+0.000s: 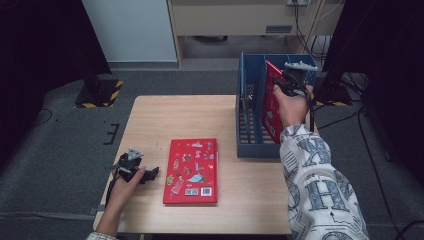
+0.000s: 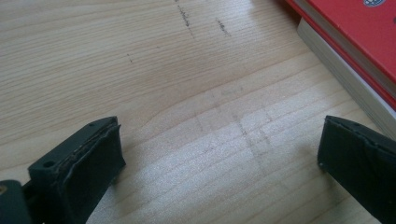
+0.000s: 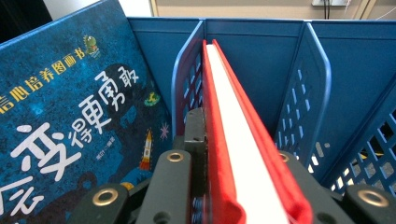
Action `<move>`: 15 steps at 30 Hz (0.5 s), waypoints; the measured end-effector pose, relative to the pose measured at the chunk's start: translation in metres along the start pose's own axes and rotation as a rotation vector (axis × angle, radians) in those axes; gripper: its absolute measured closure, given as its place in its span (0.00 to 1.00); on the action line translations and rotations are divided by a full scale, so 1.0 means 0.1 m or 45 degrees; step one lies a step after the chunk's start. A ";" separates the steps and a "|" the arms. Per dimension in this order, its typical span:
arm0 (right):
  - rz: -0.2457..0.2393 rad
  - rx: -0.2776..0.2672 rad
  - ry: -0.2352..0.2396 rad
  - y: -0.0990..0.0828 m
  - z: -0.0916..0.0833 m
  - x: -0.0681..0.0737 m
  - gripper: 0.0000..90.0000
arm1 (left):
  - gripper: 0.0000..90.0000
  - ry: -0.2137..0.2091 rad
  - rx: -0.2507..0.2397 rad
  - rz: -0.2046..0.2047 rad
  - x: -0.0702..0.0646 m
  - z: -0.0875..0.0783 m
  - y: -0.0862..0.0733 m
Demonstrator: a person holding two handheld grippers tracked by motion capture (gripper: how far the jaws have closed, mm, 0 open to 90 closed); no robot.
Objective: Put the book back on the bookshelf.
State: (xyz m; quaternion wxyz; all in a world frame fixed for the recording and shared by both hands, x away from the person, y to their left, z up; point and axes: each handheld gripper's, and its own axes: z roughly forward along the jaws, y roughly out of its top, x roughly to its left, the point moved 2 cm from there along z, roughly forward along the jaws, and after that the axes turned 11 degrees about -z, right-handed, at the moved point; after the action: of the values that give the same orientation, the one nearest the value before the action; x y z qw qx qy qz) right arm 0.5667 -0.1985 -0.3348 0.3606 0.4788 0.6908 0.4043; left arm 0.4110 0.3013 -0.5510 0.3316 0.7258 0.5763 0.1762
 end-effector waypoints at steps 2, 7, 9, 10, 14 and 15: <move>-0.004 -0.006 -0.003 0.00 0.00 0.00 0.87 | 0.00 -0.001 0.000 0.002 0.00 0.00 0.00; -0.012 -0.002 -0.010 -0.02 0.03 0.01 0.87 | 0.00 -0.004 0.002 0.004 0.00 0.00 0.00; -0.010 0.000 -0.009 -0.04 0.04 0.01 0.87 | 0.00 -0.005 0.004 0.005 -0.01 0.00 0.00; -0.015 0.005 -0.010 -0.05 0.04 0.01 0.87 | 0.00 -0.006 0.004 0.006 -0.01 0.00 0.00; -0.010 0.020 -0.006 -0.11 0.06 0.02 0.87 | 0.00 -0.006 0.003 0.008 -0.01 0.00 0.00; -0.012 0.022 -0.007 -0.12 0.07 0.02 0.87 | 0.00 -0.007 0.003 0.009 -0.01 0.00 0.00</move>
State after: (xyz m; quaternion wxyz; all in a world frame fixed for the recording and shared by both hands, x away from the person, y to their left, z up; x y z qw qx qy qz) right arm 0.5674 -0.1974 -0.3489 0.3601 0.4798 0.6955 0.3954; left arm 0.4113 0.3002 -0.5509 0.3317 0.7286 0.5732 0.1748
